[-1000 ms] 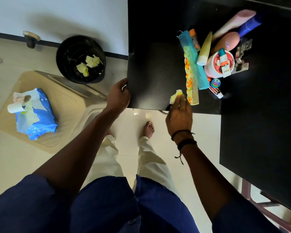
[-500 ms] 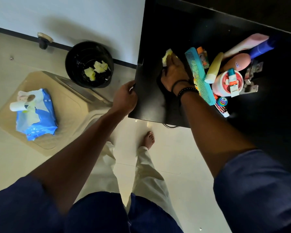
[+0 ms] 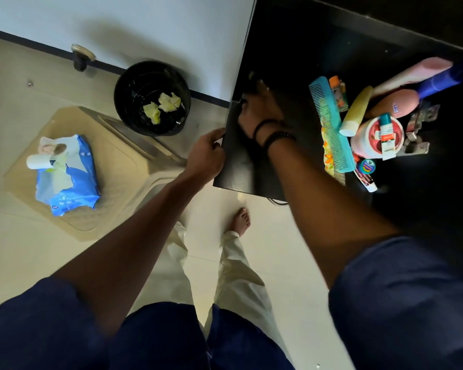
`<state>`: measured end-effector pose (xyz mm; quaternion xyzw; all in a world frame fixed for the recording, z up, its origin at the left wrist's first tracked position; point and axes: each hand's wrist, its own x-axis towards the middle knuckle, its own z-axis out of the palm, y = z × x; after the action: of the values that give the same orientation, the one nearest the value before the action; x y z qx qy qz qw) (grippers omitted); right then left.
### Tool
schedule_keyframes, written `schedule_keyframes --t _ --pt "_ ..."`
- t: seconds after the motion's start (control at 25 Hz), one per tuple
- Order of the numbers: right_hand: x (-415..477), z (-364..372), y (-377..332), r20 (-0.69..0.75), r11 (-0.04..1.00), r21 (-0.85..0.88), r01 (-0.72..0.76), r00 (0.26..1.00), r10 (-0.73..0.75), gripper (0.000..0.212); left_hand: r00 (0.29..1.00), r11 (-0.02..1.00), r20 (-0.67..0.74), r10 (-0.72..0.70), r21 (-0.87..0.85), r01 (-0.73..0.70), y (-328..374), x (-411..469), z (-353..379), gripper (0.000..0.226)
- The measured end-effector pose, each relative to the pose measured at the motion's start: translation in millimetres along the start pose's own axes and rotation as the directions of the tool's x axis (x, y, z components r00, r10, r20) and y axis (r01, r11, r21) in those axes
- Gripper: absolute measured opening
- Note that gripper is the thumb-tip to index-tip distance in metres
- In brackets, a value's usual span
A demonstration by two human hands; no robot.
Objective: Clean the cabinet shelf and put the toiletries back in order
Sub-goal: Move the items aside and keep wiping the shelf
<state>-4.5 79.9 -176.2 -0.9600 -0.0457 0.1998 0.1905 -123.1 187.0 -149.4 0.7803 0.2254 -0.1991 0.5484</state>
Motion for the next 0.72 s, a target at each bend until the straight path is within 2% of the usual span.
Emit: schedule_keyframes --t 0.08,0.24,0.36,0.56,0.68,0.72 --pt "-33.5 12.7 -0.4 -0.076 0.997 0.046 0.054 0.996 -0.05 0.053 1.0 1.0 -0.001 -0.025 -0.011 0.025 -1.2 -0.5 -0.4 0.059" --pt "-76.8 17.0 20.0 -0.139 0.976 -0.122 0.18 0.971 -0.197 0.052 0.999 1.0 -0.028 -0.03 -0.006 0.029 1.9 2.1 -1.2 0.056" --pt "-58.4 35.2 1.9 -0.163 0.953 -0.145 0.264 0.944 -0.287 0.044 0.999 0.999 -0.027 -0.036 0.019 0.036 0.8 1.9 0.1 0.057" --pt "-76.1 40.3 -16.3 -0.133 0.98 -0.055 0.189 0.972 -0.195 0.026 0.999 0.999 -0.022 -0.044 0.007 0.044 -5.3 -7.9 -5.3 0.05" --pt "-141.8 42.9 8.4 -0.164 0.943 -0.133 0.305 0.932 -0.324 0.039 0.998 0.998 -0.036 -0.057 -0.022 0.056 -6.1 -20.6 -0.7 0.045" --pt "-163.1 44.4 25.0 -0.164 0.951 -0.115 0.288 0.938 -0.304 0.039 0.998 0.999 -0.027 -0.051 -0.019 0.05 -7.5 -26.4 2.2 0.045"
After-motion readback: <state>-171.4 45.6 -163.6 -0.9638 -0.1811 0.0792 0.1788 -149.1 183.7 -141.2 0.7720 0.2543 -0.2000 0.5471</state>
